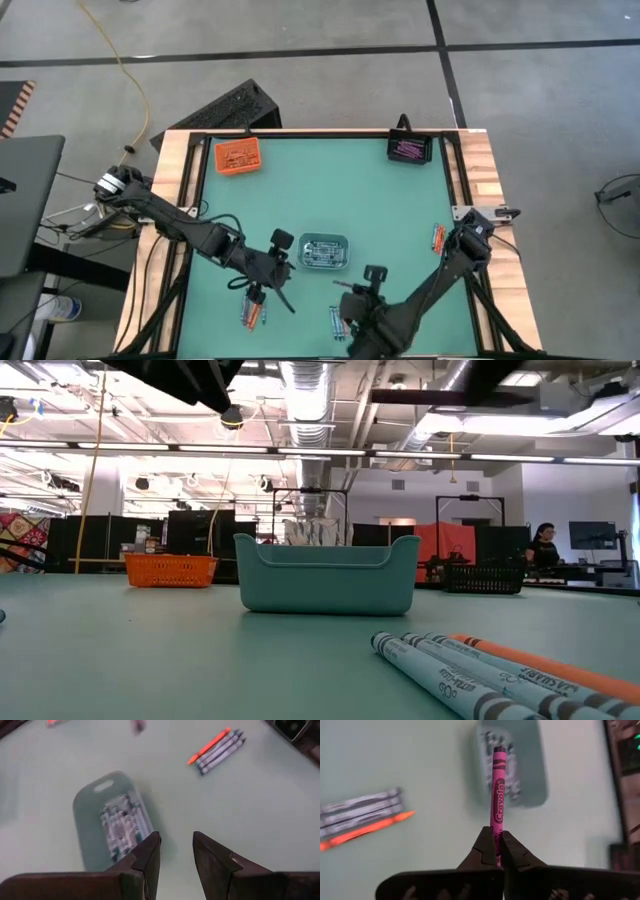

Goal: Sort crayons
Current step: Put the violet crayon into the black bin

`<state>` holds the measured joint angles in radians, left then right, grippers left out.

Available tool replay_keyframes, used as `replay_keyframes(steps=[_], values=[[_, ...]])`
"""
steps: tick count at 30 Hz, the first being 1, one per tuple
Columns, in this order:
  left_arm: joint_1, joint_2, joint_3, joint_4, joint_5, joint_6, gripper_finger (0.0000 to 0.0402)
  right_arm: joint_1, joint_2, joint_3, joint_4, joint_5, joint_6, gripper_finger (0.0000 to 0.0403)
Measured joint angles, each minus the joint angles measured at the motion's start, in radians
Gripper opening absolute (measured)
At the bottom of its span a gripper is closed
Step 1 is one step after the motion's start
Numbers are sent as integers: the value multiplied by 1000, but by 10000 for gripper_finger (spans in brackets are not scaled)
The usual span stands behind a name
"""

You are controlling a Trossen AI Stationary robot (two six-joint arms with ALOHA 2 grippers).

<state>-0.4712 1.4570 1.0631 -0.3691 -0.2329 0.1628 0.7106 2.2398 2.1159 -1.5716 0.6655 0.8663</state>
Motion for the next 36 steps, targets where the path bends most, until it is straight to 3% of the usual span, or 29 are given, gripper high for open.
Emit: replay_keyframes(steps=[8, 22, 29, 36], values=[[-44, 0, -102, 142, -17, -36, 105, -145, -75, 0, 0, 39, -283, 0], [-95, 1, -120, 213, -133, 1, 105, -411, -321, -61, 2, 38, -646, 0], [-89, 1, -120, 213, -150, 17, 105, -510, -530, -210, 2, 14, -692, 0], [-67, 1, -120, 224, -147, 20, 105, -603, -775, -457, 43, -16, -695, 0]])
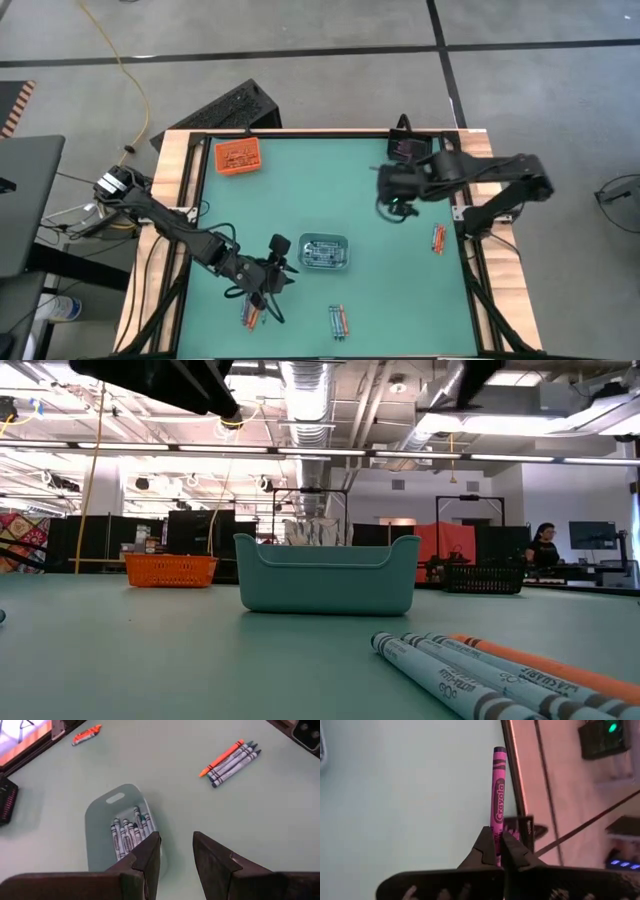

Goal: Sort crayons
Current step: Put the violet crayon into the black bin

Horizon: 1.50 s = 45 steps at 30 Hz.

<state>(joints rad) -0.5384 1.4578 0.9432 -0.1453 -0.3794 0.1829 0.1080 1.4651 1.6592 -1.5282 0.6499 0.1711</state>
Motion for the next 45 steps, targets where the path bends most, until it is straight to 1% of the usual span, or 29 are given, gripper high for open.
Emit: replay_keyframes(steps=[5, 9, 12, 16, 20, 23, 28, 30, 33, 35, 39, 43, 45], values=[[10, 0, 0, 25, 10, 14, 105, -90, -181, -217, 110, -24, -15, 0], [21, 0, 0, 58, 36, 23, 105, -193, -283, -362, 246, -67, -74, 0], [30, 0, 0, 70, 52, 22, 105, -285, -328, -446, 332, -112, -138, 0], [35, 0, 0, 70, 60, 11, 105, -427, -347, -541, 429, -177, -236, 0], [36, 0, 0, 79, 60, 12, 105, -577, -348, -619, 540, -254, -341, 0], [36, 0, 0, 88, 60, 14, 105, -676, -348, -669, 655, -304, -424, 0], [36, 0, 0, 88, 60, 15, 105, -830, -347, -721, 788, -366, -546, 0], [36, 0, -10, 109, 59, 14, 105, -887, -334, -733, 816, -397, -576, 0], [36, 0, -52, 174, 59, 15, 105, -965, -277, -734, 818, -439, -597, 0], [36, 0, -77, 217, 59, 12, 105, -1001, -229, -734, 820, -447, -620, 0], [36, 0, -108, 274, 56, -12, 105, -1030, -133, -735, 865, -433, -664, 0], [36, 0, -109, 272, 54, -36, 105, -1040, -65, -734, 956, -419, -675, 0], [36, 0, -109, 267, 54, -38, 105, -1042, -35, -734, 971, -417, -694, 0]])
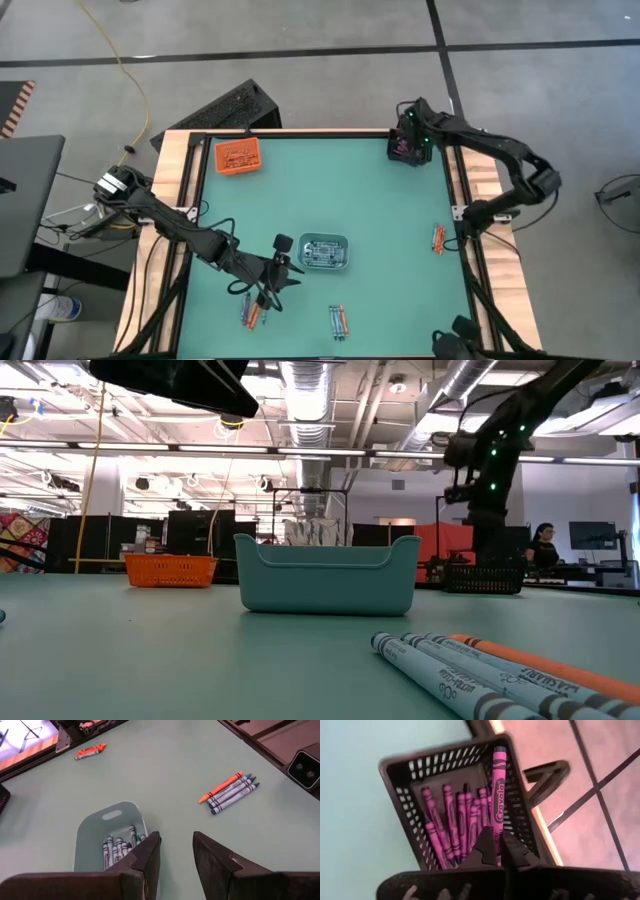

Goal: Sort crayons
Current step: Put the violet crayon into the black bin

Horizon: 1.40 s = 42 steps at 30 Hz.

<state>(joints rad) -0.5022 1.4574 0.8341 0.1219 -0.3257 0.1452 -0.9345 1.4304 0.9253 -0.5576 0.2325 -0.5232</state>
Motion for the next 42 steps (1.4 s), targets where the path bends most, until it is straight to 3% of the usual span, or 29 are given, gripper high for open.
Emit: replay_keyframes(steps=[11, 21, 29, 35, 42], values=[[0, 0, 0, -4, -24, 15, 105, -56, 103, 1, -11, 9, -30, 11], [0, 0, 0, -21, -29, 4, 105, -56, 74, 9, -16, 25, 15, 96], [-25, 0, 1, -212, -22, -137, 105, -34, -55, 9, -30, 32, 94, 153], [-80, 0, 1, -372, 20, -286, 105, 30, -194, 9, -61, 32, 132, 155], [-162, -1, 1, -449, 42, -451, 105, 153, -319, 9, -114, 29, 203, 149]])
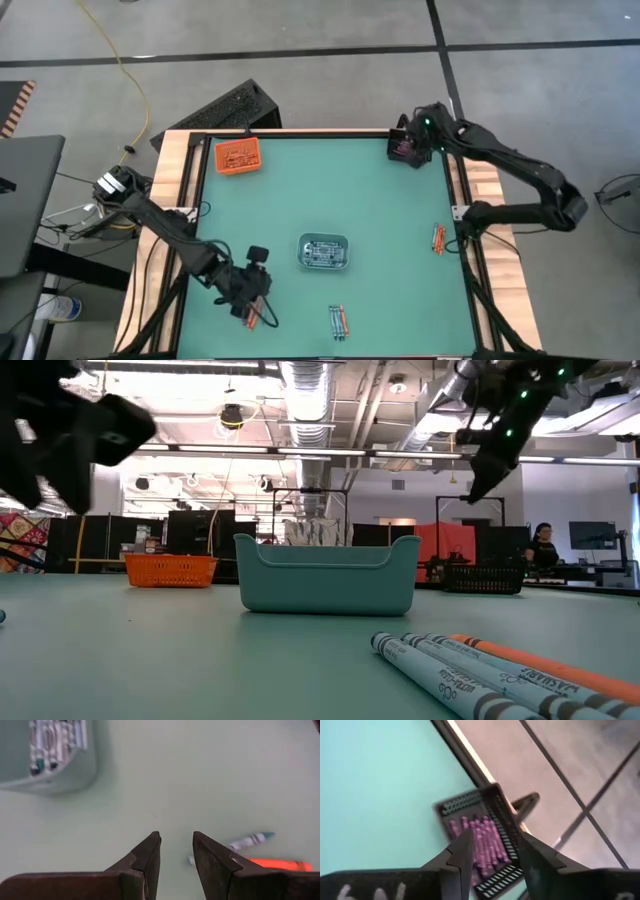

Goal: Sort crayons
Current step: Put the violet crayon into the black bin

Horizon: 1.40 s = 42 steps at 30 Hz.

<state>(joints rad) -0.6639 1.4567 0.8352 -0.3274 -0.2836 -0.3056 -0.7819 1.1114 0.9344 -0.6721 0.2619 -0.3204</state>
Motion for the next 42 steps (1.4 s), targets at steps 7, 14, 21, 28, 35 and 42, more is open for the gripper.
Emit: replay_keyframes(steps=[7, 14, 21, 28, 35, 42], values=[[-71, 0, 0, -31, 0, -131, 105, 156, -79, 0, -53, -2, 83, 148], [-118, 0, 0, -35, -1, -184, 105, 328, -124, 0, -148, -2, 216, 148], [-122, 0, 0, -50, -9, -194, 105, 493, -121, 0, -261, -2, 432, 148], [-122, 0, 0, -93, 20, -287, 105, 642, -109, 0, -266, -2, 555, 148], [-150, 0, -3, -151, 36, -489, 105, 737, -108, 0, -247, 3, 604, 148], [-181, 0, -5, -230, 28, -834, 105, 816, -108, 0, -228, 38, 636, 148]])
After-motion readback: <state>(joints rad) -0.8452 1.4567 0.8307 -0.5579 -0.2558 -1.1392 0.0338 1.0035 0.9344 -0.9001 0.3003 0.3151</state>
